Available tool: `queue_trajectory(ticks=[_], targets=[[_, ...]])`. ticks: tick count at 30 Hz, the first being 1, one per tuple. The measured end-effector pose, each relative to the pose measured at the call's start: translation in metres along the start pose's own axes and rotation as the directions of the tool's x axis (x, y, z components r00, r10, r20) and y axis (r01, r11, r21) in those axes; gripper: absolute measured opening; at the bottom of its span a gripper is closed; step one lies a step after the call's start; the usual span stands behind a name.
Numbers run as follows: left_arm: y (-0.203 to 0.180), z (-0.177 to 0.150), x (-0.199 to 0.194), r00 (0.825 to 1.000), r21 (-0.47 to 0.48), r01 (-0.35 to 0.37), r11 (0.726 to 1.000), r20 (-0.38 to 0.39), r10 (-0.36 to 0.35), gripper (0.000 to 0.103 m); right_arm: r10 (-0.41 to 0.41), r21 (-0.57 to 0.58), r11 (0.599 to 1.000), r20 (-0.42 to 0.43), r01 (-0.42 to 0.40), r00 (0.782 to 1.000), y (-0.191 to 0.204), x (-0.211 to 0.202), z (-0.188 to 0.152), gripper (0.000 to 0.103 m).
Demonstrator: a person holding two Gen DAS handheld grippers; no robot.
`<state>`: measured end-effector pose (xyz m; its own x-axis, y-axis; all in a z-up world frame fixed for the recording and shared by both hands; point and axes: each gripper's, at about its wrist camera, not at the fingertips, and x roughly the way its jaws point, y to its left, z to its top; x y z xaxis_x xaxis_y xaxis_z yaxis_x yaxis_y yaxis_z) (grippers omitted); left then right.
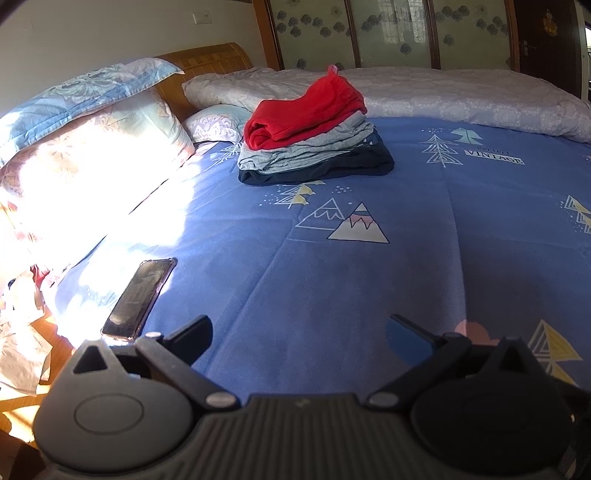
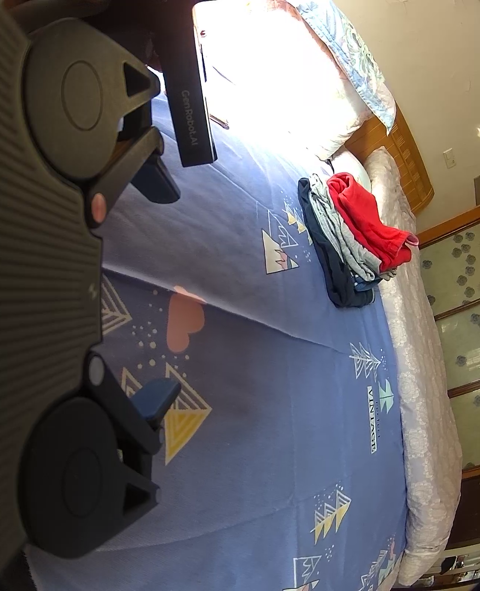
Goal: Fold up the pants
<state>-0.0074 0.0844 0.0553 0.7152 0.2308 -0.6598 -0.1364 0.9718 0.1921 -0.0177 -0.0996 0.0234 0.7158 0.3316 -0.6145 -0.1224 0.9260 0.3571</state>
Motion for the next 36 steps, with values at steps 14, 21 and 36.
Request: queue_trajectory(ticks=[14,21,36], targets=[[0.0031,0.0011,0.0001,1.000,-0.015,-0.001,1.000,-0.002,0.001,0.103,0.000,0.000,1.000,-0.001,0.000,1.000,-0.0006,0.0006,-0.0006,0.102],[0.0025,0.0020,0.0010,1.000,-0.009,0.000,1.000,-0.004,0.000,0.103,0.000,-0.003,1.000,-0.002,0.000,1.000,-0.0017,0.0007,-0.0002,0.102],[0.0040,0.0002,0.0050,0.998,-0.031,0.038,0.999,-0.046,-0.039,0.103,-0.002,-0.001,1.000,-0.008,0.002,1.000,0.0002,0.0026,0.0007,0.102]])
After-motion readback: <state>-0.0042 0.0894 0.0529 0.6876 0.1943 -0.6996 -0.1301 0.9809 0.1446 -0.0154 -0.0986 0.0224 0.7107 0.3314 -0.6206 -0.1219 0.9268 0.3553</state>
